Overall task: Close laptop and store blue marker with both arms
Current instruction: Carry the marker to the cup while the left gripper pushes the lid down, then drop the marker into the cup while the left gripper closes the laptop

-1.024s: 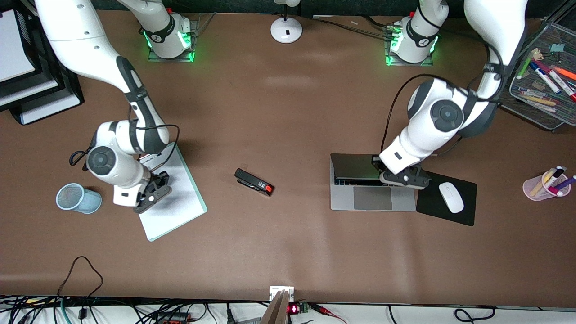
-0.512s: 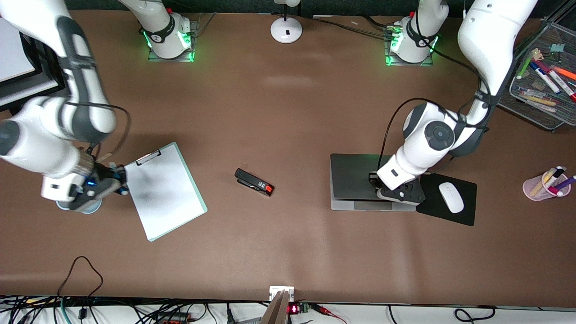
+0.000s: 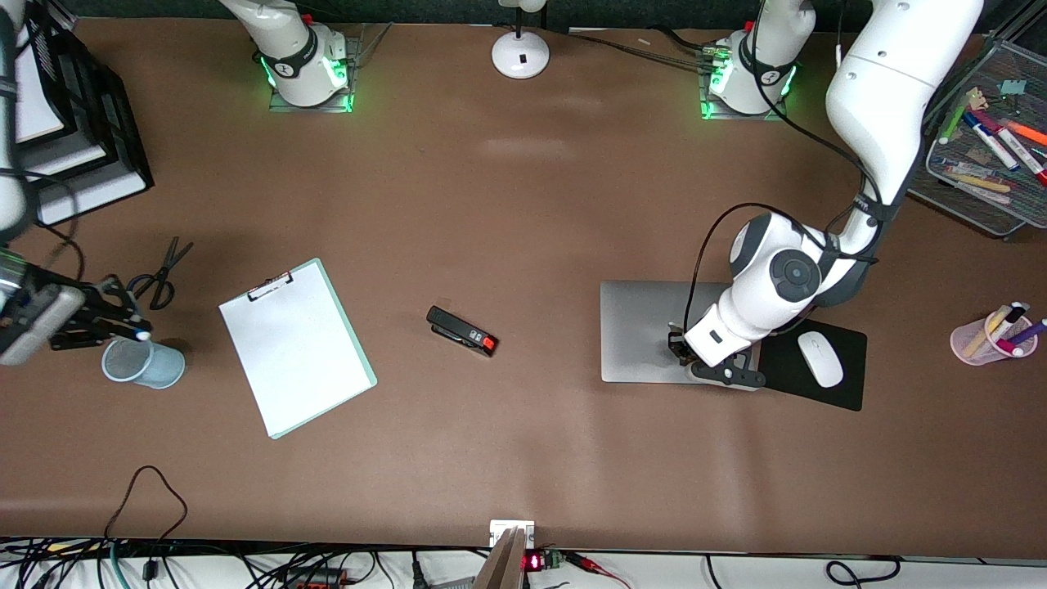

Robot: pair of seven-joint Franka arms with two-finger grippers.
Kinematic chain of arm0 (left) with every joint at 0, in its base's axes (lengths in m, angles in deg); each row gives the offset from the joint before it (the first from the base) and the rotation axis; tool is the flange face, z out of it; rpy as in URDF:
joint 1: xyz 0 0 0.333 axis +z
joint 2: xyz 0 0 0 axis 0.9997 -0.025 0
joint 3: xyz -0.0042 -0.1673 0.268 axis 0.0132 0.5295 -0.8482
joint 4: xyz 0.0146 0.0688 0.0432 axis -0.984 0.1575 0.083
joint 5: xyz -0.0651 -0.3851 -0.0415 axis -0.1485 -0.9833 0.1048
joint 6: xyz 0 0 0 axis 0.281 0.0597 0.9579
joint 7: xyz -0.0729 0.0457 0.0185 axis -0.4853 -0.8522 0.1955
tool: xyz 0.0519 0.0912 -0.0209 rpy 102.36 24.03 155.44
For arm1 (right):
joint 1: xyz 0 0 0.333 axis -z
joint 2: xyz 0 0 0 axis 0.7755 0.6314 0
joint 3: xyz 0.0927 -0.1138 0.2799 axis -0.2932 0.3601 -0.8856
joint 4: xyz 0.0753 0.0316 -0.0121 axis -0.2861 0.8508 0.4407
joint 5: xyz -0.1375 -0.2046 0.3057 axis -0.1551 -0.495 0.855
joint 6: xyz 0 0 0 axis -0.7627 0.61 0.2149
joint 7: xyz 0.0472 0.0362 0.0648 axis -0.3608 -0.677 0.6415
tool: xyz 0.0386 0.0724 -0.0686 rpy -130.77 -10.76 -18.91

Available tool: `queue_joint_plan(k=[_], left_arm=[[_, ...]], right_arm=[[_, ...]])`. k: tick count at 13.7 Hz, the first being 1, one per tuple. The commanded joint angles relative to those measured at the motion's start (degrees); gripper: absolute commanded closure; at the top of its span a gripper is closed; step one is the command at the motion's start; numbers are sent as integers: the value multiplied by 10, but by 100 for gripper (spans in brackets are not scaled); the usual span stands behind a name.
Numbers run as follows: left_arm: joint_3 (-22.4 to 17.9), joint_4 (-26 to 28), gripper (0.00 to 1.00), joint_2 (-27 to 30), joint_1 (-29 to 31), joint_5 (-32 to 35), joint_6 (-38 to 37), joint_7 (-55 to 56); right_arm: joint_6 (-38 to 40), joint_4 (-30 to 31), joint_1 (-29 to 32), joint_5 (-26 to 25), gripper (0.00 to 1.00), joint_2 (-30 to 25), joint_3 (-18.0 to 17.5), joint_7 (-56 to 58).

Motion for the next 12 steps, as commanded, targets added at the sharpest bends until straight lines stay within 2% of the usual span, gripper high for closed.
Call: queue_joint_plan(k=[1, 3, 8, 11, 12], left_arm=[[-7, -24, 100, -25, -8, 15, 9, 3], [-12, -24, 100, -31, -9, 15, 15, 3], [-12, -22, 100, -42, -9, 15, 15, 8], [-10, -22, 100, -20, -8, 15, -2, 16], [-7, -24, 100, -7, -8, 15, -32, 16]], right_arm=[[13, -14, 35, 69, 100, 14, -8, 115], [13, -19, 44, 103, 100, 22, -8, 175], [14, -82, 62, 206, 100, 92, -9, 325], [14, -106, 67, 250, 100, 123, -10, 383], [15, -107, 72, 266, 100, 130, -10, 400]])
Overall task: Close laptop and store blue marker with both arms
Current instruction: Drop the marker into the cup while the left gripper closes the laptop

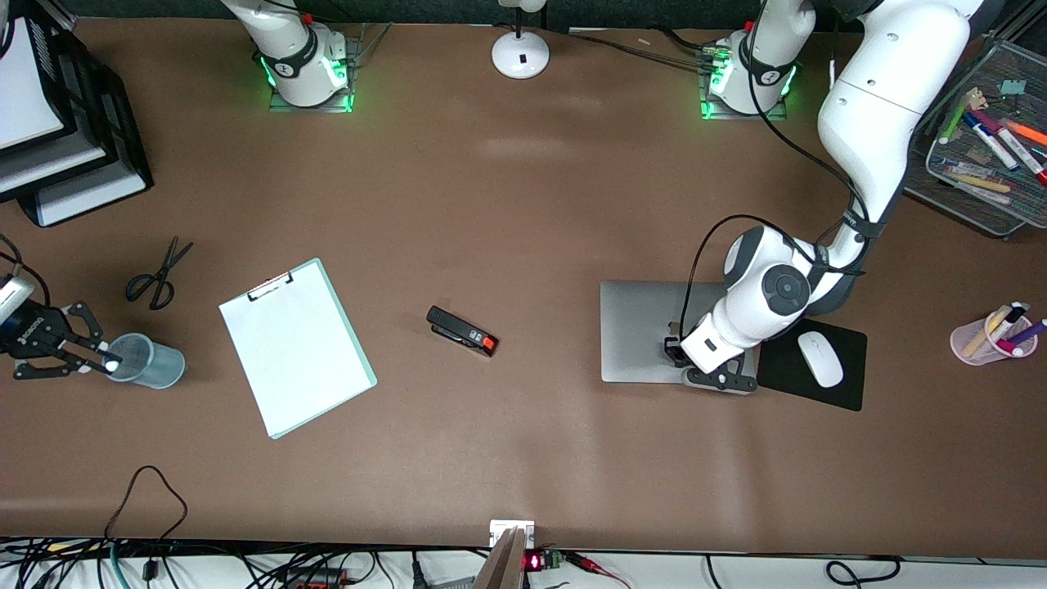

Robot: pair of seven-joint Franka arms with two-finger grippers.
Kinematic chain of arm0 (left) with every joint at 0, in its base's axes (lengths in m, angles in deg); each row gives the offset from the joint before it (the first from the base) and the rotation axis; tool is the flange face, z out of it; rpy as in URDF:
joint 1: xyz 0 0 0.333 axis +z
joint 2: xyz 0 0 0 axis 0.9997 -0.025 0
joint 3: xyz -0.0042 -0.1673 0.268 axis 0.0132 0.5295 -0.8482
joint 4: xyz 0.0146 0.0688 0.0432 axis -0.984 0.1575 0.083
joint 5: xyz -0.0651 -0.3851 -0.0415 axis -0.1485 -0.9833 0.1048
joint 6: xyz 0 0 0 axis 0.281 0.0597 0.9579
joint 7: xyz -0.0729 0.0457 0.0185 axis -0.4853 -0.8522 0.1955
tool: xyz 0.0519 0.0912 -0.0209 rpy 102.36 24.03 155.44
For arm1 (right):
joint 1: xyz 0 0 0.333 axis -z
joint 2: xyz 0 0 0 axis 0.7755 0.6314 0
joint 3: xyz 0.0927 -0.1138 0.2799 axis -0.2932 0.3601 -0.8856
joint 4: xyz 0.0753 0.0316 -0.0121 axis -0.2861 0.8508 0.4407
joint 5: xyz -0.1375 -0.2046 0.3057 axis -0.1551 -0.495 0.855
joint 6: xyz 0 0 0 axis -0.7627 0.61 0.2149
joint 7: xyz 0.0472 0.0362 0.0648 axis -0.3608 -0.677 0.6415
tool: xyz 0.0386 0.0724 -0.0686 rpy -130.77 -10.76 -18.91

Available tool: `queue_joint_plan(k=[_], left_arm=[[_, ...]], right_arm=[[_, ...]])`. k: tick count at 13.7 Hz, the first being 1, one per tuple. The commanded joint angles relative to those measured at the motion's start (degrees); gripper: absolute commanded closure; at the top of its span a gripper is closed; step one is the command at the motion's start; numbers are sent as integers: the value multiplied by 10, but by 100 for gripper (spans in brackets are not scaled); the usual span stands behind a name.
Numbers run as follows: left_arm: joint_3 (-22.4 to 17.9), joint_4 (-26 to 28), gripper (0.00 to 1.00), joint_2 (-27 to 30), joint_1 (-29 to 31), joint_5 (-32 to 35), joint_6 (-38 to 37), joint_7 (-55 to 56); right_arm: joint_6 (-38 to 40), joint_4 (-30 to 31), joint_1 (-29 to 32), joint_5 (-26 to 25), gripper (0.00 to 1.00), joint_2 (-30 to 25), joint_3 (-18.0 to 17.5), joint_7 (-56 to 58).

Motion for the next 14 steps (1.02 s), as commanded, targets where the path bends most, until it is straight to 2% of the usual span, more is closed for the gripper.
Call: queue_joint_plan(k=[1, 3, 5, 7, 8, 9, 10, 11, 14], left_arm=[[1, -14, 100, 42, -6, 15, -70, 13], [9, -12, 100, 81, -3, 15, -129, 9], [35, -21, 97, 134, 4, 14, -228, 9], [43, -29, 91, 185, -2, 12, -320, 9], [54, -30, 82, 204, 0, 11, -349, 9], [63, -37, 64, 220, 3, 11, -379, 8], [72, -52, 29, 232, 3, 8, -423, 9], [78, -78, 0, 237, 3, 7, -463, 8], [91, -158, 0, 237, 1, 7, -559, 7]], right_arm=[[24, -28, 22, 42, 100, 33, -10, 44], [49, -28, 36, 54, 100, 51, -10, 56], [61, -28, 48, 60, 100, 64, -10, 66], [78, -28, 58, 60, 94, 73, -9, 67], [84, -28, 63, 60, 85, 75, -9, 67], [92, -28, 70, 60, 57, 76, -8, 66], [94, -27, 75, 60, 1, 77, -8, 63], [94, -27, 77, 60, 0, 75, -8, 55], [94, -29, 66, 52, 0, 64, -9, -1]])
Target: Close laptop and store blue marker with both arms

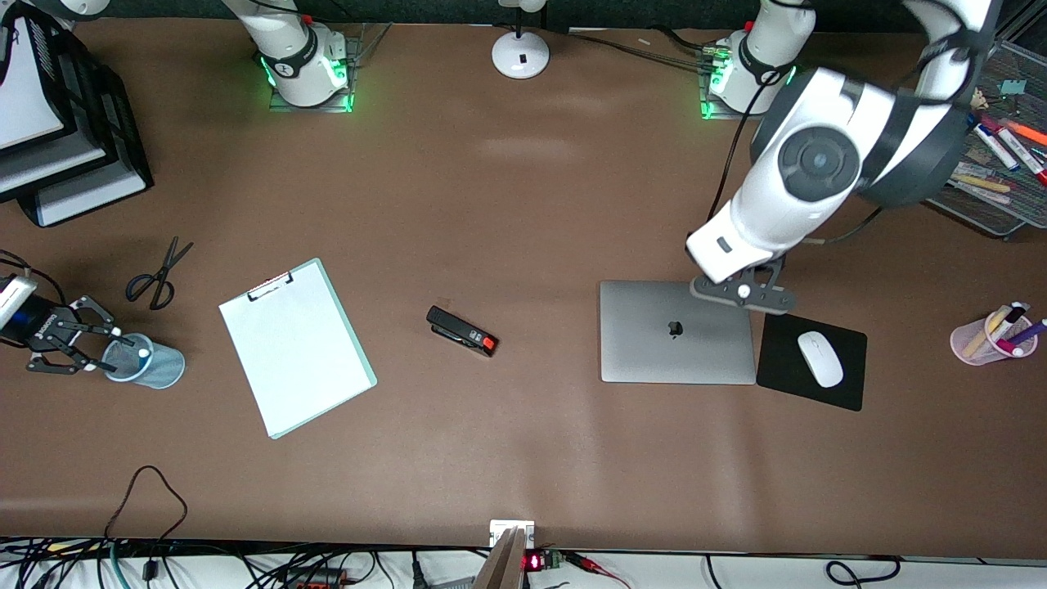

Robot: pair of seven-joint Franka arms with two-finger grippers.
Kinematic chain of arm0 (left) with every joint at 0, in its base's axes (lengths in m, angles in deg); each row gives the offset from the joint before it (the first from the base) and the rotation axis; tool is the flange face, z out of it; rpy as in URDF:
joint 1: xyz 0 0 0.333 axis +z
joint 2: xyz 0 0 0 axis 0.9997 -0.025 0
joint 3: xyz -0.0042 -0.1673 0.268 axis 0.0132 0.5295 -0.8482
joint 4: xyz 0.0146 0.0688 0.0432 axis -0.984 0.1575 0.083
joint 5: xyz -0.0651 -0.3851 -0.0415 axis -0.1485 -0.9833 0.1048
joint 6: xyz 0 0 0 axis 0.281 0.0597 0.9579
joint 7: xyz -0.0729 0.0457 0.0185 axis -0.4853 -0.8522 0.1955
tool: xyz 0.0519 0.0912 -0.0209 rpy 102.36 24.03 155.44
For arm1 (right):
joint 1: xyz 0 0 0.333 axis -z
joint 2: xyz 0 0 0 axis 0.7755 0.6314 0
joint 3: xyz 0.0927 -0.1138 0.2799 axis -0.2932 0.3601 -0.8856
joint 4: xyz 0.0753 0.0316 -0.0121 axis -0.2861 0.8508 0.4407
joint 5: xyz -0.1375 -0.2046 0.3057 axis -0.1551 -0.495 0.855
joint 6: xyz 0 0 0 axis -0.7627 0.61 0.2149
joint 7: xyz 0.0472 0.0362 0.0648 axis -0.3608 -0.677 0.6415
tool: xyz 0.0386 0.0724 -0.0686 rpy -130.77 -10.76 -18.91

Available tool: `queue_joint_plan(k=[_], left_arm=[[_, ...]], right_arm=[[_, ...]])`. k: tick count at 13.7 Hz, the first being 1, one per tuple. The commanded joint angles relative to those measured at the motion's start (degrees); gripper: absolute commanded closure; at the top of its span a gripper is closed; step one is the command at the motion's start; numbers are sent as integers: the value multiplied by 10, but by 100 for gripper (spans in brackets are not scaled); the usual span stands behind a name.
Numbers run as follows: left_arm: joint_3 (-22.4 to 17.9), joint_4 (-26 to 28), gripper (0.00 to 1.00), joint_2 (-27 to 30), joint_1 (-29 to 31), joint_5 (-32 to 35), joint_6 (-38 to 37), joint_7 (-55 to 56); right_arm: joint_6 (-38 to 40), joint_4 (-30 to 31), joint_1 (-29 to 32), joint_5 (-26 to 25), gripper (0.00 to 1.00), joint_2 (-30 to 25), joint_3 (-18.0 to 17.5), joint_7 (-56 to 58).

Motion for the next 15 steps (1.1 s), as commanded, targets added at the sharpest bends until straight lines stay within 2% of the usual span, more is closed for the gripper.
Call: queue_joint_plan(k=[1, 4, 6, 9, 11, 13, 15], left_arm=[[17, -80, 0, -10, 1, 7, -81, 3], [24, -101, 0, 24, 3, -3, -116, -16], [1, -88, 0, 70, -1, -31, -116, -38], [-130, -44, 0, 151, -67, -86, -114, -49], [-214, -27, 0, 175, -106, -93, -117, -92], [-255, -25, 0, 178, -102, -120, -120, -121], [-260, 13, 0, 201, -81, -123, -115, -124]], right_arm=[[7, -12, -18, -12, 0, -14, -7, -80], [-10, -12, -62, -71, 0, -41, -5, -215], [-47, -12, -100, -129, 0, -68, -5, -308], [-56, -10, -149, -235, 0, -115, -5, -500], [-43, 0, -178, -305, 0, -153, -5, -621], [-1, 1, -205, -378, 0, -184, -5, -744], [73, 1, -227, -432, 0, -216, -7, -886]])
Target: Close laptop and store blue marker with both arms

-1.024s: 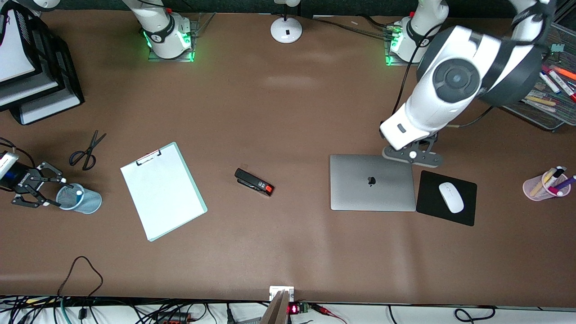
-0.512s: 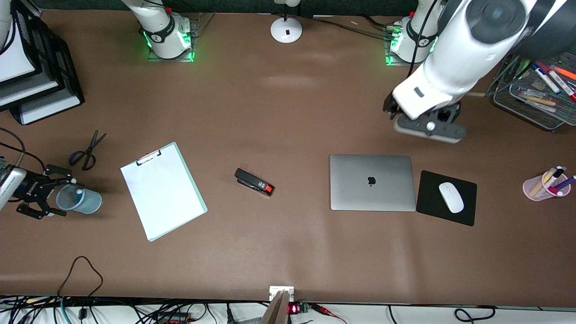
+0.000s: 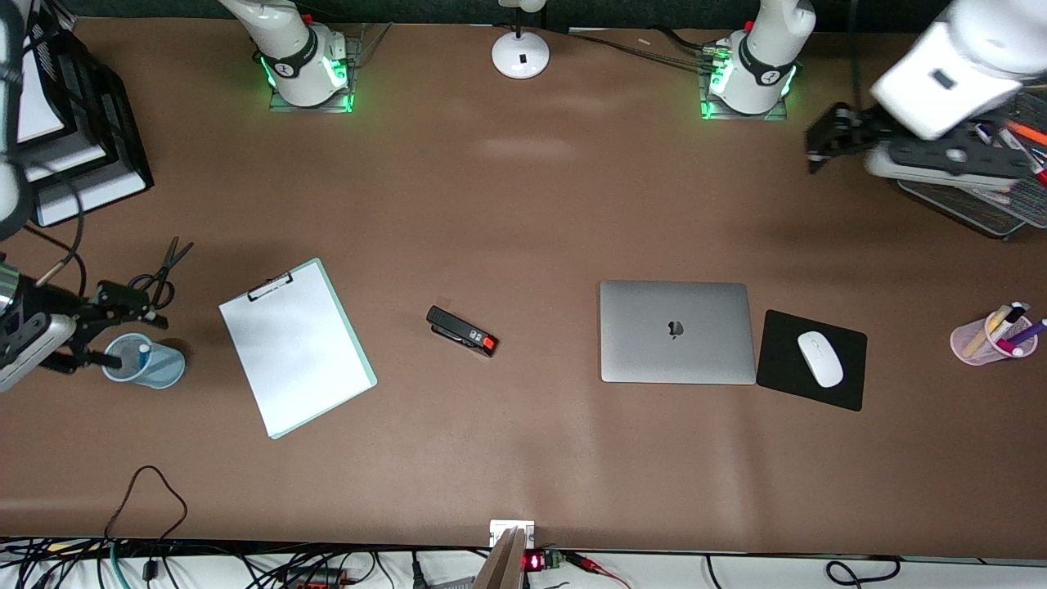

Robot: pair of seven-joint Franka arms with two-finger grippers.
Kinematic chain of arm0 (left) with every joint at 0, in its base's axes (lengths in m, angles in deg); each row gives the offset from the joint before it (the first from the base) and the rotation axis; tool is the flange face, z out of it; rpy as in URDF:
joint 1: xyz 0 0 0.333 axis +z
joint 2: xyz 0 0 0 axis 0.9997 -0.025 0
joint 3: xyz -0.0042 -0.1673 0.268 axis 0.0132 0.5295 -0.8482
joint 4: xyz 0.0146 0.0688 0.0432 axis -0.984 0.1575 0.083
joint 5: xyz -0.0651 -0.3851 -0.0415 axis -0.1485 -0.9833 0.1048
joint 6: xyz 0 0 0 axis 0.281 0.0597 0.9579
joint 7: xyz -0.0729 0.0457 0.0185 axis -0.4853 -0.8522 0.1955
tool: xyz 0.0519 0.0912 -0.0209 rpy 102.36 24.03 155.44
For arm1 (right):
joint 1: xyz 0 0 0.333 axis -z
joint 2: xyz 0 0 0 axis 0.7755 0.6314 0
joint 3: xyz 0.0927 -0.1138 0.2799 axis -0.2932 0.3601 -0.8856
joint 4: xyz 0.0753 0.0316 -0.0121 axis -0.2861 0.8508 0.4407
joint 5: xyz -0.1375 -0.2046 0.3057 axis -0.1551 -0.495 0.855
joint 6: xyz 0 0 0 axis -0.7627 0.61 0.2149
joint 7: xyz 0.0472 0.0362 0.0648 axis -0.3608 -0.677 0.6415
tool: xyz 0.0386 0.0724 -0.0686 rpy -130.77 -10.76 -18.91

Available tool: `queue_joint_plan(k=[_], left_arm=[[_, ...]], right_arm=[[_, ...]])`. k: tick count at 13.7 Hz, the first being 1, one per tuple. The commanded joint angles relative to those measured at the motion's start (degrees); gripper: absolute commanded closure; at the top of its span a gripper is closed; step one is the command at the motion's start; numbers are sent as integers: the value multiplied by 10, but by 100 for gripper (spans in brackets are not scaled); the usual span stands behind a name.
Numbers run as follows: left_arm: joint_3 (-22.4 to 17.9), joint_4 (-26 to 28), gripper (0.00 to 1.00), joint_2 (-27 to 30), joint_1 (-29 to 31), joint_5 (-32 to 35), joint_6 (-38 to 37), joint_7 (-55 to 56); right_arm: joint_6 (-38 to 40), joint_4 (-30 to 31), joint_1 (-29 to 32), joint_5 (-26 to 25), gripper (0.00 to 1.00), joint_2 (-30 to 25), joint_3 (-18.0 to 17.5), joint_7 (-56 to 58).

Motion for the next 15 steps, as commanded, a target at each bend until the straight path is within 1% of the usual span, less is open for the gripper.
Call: queue_joint_plan(k=[1, 2, 3, 4, 5, 6, 8, 11, 12, 13, 14, 15], left_arm=[[0, 54, 0, 31, 48, -22, 10, -13], [6, 53, 0, 31, 72, -31, 11, -14], [6, 52, 0, 32, 78, -31, 12, -14], [6, 52, 0, 32, 87, -31, 13, -15], [6, 53, 0, 32, 96, -31, 11, -17], [6, 54, 0, 32, 97, -32, 10, -18], [3, 50, 0, 32, 91, -30, 11, -18], [-14, 49, 0, 33, 68, -27, 11, -18], [-14, 49, 0, 33, 67, -27, 11, -18], [-16, 50, 0, 33, 61, -27, 10, -18], [-16, 48, 0, 31, 59, -27, 8, -18], [-15, 44, 0, 28, 60, -29, 6, -17]], right_arm=[[81, 21, -31, -58, 0, -54, 2, -169], [116, 22, -46, -85, 0, -71, 2, -235], [147, 25, -62, -106, 0, -87, 1, -288], [165, 32, -72, -120, 0, -101, 1, -324], [169, 57, -80, -126, 0, -127, 1, -353], [165, 80, -81, -131, 0, -148, 1, -362], [130, 134, -81, -152, 0, -202, 1, -403], [110, 190, -75, -155, 0, -259, 1, -410], [93, 214, -75, -155, 0, -279, 1, -410], [69, 251, -75, -160, 0, -309, 1, -417], [47, 279, -75, -173, 0, -334, 1, -429], [40, 283, -75, -184, 0, -344, 0, -430]])
